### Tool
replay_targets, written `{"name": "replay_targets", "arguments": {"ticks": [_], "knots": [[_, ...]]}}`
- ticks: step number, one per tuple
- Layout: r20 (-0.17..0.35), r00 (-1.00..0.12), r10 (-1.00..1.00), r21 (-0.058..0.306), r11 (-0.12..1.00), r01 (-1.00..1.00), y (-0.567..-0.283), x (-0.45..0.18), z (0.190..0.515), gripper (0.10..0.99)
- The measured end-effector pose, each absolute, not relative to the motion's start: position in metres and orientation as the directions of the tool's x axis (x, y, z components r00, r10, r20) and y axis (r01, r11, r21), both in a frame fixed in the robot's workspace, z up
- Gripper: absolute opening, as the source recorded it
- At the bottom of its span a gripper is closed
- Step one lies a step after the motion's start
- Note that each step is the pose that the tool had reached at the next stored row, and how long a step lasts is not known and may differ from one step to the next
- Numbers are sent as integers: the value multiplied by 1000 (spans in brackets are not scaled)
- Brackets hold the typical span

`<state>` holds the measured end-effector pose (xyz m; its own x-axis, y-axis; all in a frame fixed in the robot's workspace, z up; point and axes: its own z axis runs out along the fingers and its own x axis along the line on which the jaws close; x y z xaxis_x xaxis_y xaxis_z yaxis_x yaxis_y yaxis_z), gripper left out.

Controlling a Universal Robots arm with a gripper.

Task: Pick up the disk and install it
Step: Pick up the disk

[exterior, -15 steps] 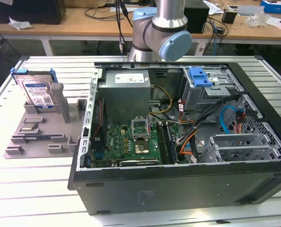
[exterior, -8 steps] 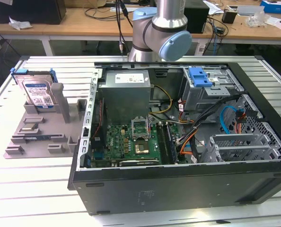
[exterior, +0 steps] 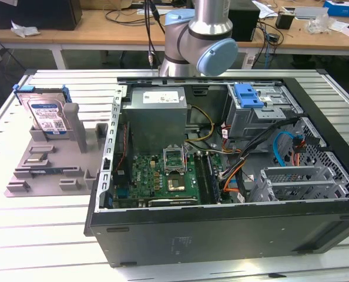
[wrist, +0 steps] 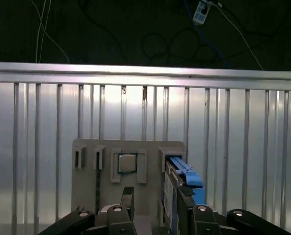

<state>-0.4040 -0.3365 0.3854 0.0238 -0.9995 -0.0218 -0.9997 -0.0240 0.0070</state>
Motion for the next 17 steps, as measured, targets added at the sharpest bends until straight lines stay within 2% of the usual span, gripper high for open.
{"name": "replay_targets", "arguments": {"ticks": [3, 17], "knots": [[-22, 24, -999, 7, -24, -1000, -324, -403, 385, 478], [-22, 24, -999, 7, -24, -1000, -304, -401, 383, 478]]}}
